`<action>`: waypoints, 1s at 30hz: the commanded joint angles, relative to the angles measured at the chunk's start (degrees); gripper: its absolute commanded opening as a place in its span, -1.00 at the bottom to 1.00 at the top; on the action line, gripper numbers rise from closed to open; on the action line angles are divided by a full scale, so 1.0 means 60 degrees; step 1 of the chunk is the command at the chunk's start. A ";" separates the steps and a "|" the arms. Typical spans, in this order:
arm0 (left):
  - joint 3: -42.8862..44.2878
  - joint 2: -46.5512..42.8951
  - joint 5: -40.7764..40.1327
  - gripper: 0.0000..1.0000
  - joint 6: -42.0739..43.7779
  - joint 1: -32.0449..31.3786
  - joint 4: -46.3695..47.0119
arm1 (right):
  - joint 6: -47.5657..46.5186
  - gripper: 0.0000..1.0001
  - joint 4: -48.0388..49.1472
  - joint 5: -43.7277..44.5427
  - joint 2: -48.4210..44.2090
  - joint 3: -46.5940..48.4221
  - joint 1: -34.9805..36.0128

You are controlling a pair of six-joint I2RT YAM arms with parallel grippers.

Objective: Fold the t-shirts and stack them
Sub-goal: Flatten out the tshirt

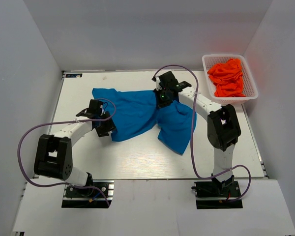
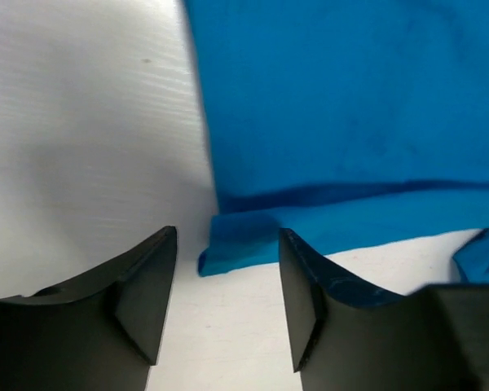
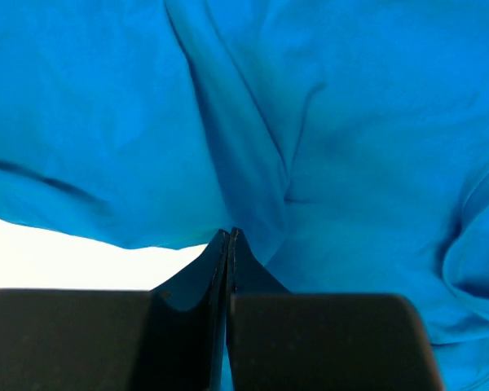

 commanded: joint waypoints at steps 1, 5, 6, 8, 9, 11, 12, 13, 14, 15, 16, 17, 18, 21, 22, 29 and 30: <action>0.0084 -0.0042 0.0774 0.23 0.0030 -0.0118 0.0699 | 0.0030 -1.00 0.0193 -0.0208 -0.0260 -0.0058 -0.0079; 0.0201 0.0046 0.1097 -0.35 0.0030 -0.0206 0.0890 | 0.0074 -1.00 0.0223 -0.0223 -0.0261 -0.0117 -0.0094; 0.0201 0.0046 0.1228 -0.45 0.0030 -0.0206 0.0891 | 0.0074 -1.00 0.0252 -0.0237 -0.0261 -0.0160 -0.0094; 0.0201 0.0046 0.1697 -0.62 0.0117 -0.0206 0.1153 | 0.0118 -1.00 0.0266 -0.0208 -0.0305 -0.0219 -0.0108; 0.0201 0.0046 0.1698 -0.64 0.0118 -0.0206 0.1155 | 0.0118 -1.00 0.0252 -0.0179 -0.0290 -0.0263 -0.0123; 0.0113 0.0148 0.1698 -0.92 0.0118 -0.0206 0.1068 | 0.0118 -1.00 0.0281 -0.0135 -0.0407 -0.0322 -0.0137; 0.0113 0.0149 0.1611 -1.00 0.0118 -0.0206 0.1067 | 0.0103 -1.00 0.0325 -0.0135 -0.0436 -0.0394 -0.0123; 0.0200 0.0149 0.1611 -1.00 0.0219 -0.0206 0.0980 | 0.0147 -1.00 0.0369 -0.0135 -0.0480 -0.0439 -0.0137; 0.0201 0.0149 0.1611 -1.00 0.0220 -0.0206 0.0979 | 0.0133 -1.00 0.0413 -0.0120 -0.0509 -0.0468 -0.0152; 0.0201 -0.0127 0.1611 -1.00 0.0220 -0.0206 0.1269 | 0.0147 -1.00 0.0428 -0.0135 -0.0524 -0.0541 -0.0167; 0.0071 -0.0289 0.1611 -1.00 0.0220 -0.0206 0.1431 | 0.0133 -1.00 0.0457 -0.0178 -0.0524 -0.0556 -0.0152; -0.0061 -0.0465 0.1698 -1.00 0.0220 -0.0206 0.1636 | 0.0118 -1.00 0.0428 -0.0164 -0.0582 -0.0556 -0.0196; -0.0063 -0.0640 0.1698 -1.00 0.0104 -0.0206 0.1928 | 0.0132 -1.00 0.0428 -0.0150 -0.0598 -0.0556 -0.0196; -0.0268 -0.1183 0.1611 -1.00 0.0016 -0.0206 0.2471 | 0.0132 -1.00 0.0530 -0.0091 -0.0685 -0.0702 -0.0211; -0.0268 -0.1184 0.1611 -1.00 0.0015 -0.0206 0.2603 | 0.0176 -1.00 0.0617 -0.0062 -0.0700 -0.0877 -0.0240; 0.0536 -0.0088 0.1129 -1.00 -0.0175 -0.0206 0.4156 | 0.0425 -1.00 0.1014 0.0349 -0.0788 -0.0806 -0.0430; 0.0857 0.0132 0.1040 -1.00 -0.0175 -0.0206 0.4259 | 0.0469 -1.00 0.1014 0.0523 -0.0701 -0.0718 -0.0474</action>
